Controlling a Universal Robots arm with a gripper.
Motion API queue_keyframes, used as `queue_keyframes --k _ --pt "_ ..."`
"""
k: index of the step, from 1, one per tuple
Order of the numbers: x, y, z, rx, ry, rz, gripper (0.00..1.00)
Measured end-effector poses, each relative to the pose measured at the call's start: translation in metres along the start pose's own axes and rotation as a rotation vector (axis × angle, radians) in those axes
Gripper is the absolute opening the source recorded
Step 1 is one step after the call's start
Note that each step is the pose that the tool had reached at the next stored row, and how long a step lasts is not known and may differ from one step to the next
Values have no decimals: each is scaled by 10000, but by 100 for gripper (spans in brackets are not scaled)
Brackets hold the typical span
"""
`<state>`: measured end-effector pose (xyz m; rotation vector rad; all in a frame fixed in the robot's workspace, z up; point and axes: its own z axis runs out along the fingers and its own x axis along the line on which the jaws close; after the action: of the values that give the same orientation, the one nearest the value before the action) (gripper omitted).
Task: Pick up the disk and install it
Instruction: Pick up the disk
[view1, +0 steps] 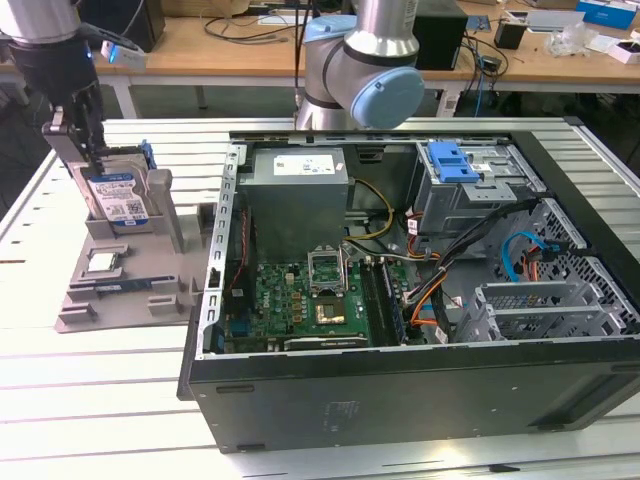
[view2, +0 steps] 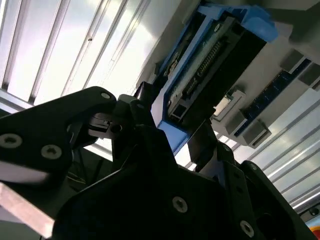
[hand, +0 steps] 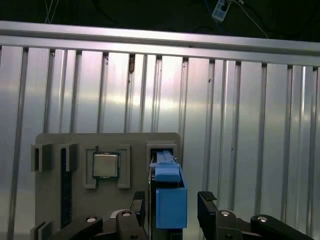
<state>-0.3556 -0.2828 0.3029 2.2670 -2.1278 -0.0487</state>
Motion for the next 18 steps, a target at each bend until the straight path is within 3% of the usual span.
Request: queue_keyframes --k 2,3,9,14,18 --pt "-5 -53 154 -5 63 -28 54" --pt "-6 -56 170 -4 63 -28 54" --pt "-5 -56 173 -5 64 -29 54" --pt "-5 -56 174 -4 63 -29 37" --pt "-5 -57 175 -5 63 -29 37"
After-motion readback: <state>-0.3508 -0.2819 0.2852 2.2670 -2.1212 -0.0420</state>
